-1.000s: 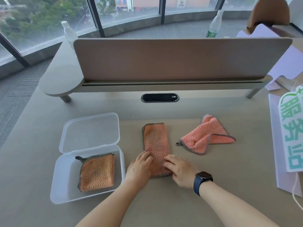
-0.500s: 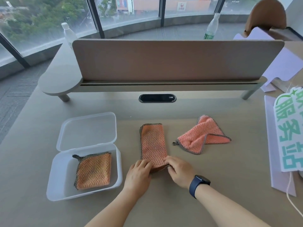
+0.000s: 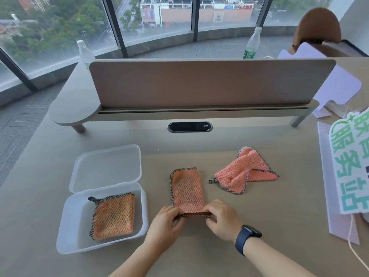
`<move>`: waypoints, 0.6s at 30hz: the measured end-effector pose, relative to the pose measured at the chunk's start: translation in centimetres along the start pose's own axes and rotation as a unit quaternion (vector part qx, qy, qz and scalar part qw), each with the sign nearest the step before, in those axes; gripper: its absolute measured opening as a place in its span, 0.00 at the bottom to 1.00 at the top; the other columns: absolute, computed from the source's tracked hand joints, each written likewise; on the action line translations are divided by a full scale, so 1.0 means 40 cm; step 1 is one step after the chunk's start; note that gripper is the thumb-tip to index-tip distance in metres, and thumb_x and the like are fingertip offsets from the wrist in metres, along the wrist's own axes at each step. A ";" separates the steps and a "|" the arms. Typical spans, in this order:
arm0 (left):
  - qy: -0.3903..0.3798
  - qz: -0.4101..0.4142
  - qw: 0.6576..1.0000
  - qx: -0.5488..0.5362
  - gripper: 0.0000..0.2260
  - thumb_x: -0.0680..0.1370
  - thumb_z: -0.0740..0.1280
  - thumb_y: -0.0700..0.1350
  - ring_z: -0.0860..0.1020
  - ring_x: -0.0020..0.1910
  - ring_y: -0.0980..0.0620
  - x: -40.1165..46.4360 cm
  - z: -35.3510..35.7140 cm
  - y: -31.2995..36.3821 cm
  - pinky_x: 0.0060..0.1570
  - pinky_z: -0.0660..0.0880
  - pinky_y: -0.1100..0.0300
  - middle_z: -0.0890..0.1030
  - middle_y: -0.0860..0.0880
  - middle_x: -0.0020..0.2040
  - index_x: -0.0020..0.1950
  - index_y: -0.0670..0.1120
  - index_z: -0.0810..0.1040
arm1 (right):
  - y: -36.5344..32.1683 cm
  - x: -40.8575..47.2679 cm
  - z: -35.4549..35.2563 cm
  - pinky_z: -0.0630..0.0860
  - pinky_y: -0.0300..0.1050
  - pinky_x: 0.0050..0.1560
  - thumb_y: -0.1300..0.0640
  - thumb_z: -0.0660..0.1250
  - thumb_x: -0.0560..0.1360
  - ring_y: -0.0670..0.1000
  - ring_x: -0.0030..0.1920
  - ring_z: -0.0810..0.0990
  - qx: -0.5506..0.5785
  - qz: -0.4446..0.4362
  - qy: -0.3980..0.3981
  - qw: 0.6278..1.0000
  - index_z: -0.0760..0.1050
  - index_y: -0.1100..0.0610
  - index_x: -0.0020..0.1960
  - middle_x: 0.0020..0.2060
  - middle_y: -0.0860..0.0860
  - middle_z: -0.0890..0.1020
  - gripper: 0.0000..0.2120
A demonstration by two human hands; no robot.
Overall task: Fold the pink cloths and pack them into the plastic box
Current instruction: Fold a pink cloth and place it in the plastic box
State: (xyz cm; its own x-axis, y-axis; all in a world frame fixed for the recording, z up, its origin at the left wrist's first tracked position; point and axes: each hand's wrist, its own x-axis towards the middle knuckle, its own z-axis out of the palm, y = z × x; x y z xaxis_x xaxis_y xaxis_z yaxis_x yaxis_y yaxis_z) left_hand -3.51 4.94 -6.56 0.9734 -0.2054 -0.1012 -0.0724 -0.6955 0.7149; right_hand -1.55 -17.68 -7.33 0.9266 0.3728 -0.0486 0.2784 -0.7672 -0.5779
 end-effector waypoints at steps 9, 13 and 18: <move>0.103 -0.204 0.929 -0.292 0.05 0.70 0.66 0.42 0.77 0.34 0.56 0.114 -0.051 0.049 0.36 0.73 0.58 0.82 0.51 0.33 0.39 0.49 0.82 | -0.032 0.150 -0.056 0.75 0.45 0.38 0.51 0.63 0.71 0.46 0.34 0.78 0.130 0.142 0.003 0.981 0.77 0.48 0.46 0.34 0.46 0.81 0.06; 0.150 -0.273 0.904 -0.291 0.02 0.72 0.69 0.45 0.77 0.36 0.53 0.175 -0.048 0.051 0.37 0.73 0.57 0.82 0.51 0.36 0.41 0.51 0.81 | -0.031 0.222 -0.051 0.75 0.46 0.39 0.53 0.64 0.74 0.47 0.36 0.79 0.118 0.174 0.015 0.978 0.78 0.49 0.49 0.36 0.46 0.83 0.06; 0.148 -0.305 0.916 -0.215 0.05 0.73 0.68 0.49 0.79 0.40 0.52 0.237 -0.048 0.034 0.40 0.75 0.55 0.82 0.52 0.38 0.40 0.49 0.79 | -0.017 0.280 -0.049 0.76 0.47 0.41 0.51 0.63 0.76 0.51 0.40 0.81 0.096 0.213 -0.023 0.972 0.77 0.51 0.55 0.41 0.50 0.84 0.10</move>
State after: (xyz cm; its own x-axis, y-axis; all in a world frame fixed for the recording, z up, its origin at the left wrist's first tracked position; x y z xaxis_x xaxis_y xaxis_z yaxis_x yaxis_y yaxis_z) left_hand 6.06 3.38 -5.22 0.8247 0.3709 -0.4269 0.5356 -0.2702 0.8000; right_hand 9.12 -14.01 -5.87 0.9343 0.0685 -0.3499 -0.1844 -0.7471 -0.6386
